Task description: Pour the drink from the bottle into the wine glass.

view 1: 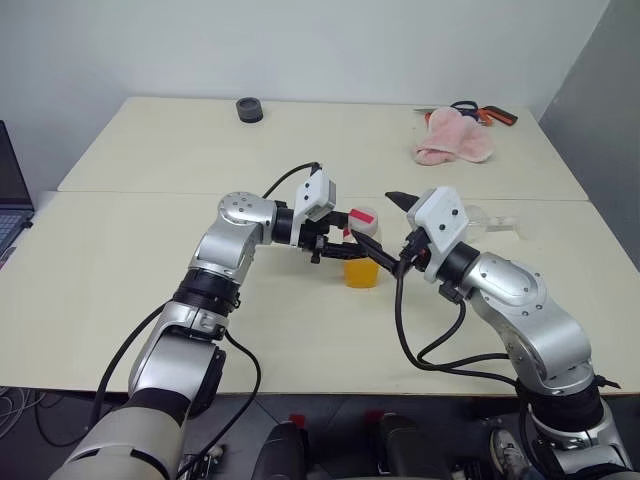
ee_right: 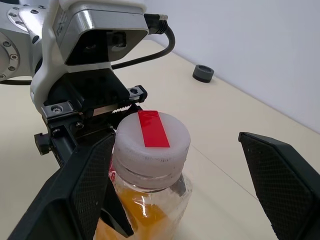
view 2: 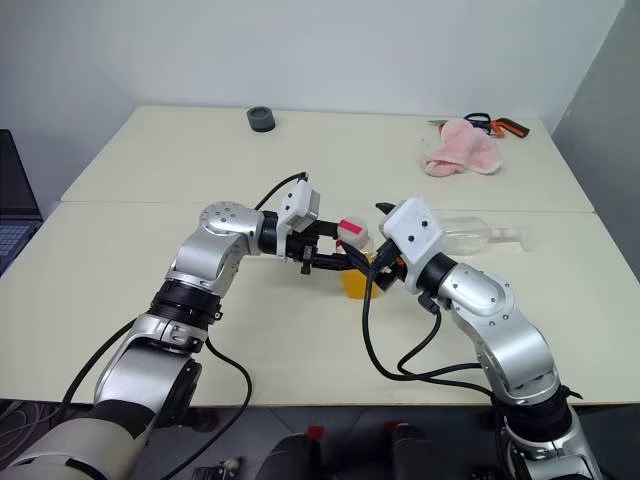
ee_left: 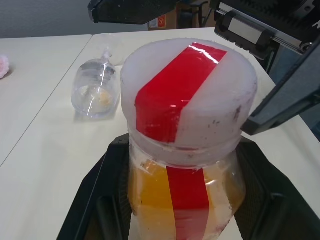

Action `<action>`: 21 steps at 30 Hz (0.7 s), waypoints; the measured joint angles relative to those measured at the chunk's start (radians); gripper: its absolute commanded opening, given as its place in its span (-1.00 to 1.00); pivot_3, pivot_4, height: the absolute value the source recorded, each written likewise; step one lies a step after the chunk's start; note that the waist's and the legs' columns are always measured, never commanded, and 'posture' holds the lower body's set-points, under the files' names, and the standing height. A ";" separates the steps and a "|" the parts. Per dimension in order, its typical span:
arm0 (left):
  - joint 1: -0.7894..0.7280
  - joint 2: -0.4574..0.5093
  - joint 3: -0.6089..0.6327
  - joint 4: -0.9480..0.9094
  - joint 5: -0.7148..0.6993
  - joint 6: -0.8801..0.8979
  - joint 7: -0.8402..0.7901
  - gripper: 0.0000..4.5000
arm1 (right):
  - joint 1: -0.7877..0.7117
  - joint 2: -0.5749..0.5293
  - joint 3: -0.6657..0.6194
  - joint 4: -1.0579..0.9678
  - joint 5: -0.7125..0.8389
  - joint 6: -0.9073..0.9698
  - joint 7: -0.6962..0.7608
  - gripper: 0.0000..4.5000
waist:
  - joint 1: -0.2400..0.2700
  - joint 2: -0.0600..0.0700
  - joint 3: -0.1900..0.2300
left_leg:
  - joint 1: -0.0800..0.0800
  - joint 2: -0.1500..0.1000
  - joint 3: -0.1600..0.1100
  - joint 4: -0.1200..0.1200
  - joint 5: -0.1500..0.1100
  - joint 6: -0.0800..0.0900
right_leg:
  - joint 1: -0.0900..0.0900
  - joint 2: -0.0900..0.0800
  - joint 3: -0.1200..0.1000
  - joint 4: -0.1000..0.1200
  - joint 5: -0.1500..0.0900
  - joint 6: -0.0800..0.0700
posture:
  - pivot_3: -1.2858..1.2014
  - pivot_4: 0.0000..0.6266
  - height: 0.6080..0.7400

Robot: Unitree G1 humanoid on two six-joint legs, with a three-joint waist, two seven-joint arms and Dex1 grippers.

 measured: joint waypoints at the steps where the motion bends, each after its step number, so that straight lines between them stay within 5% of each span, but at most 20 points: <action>1: 0.000 0.000 0.000 0.000 0.000 0.000 0.000 -0.03 | 0.000 -0.001 0.000 0.000 0.001 0.001 0.000 0.87 | 0.000 0.000 0.000 | 0.000 0.000 0.000 0.000 0.000 0.000 | 0.000 0.000 0.000 0.000 0.000 0.000 | 0.03 -0.52 1.00; 21: -0.005 0.000 0.000 0.015 0.000 -0.004 -0.001 -0.03 | 0.012 -0.008 -0.028 -0.010 0.038 0.017 0.006 0.87 | 0.000 0.000 0.000 | 0.000 0.000 0.000 0.000 0.000 0.000 | 0.000 0.000 0.000 0.000 0.000 0.000 | 0.03 -0.52 1.00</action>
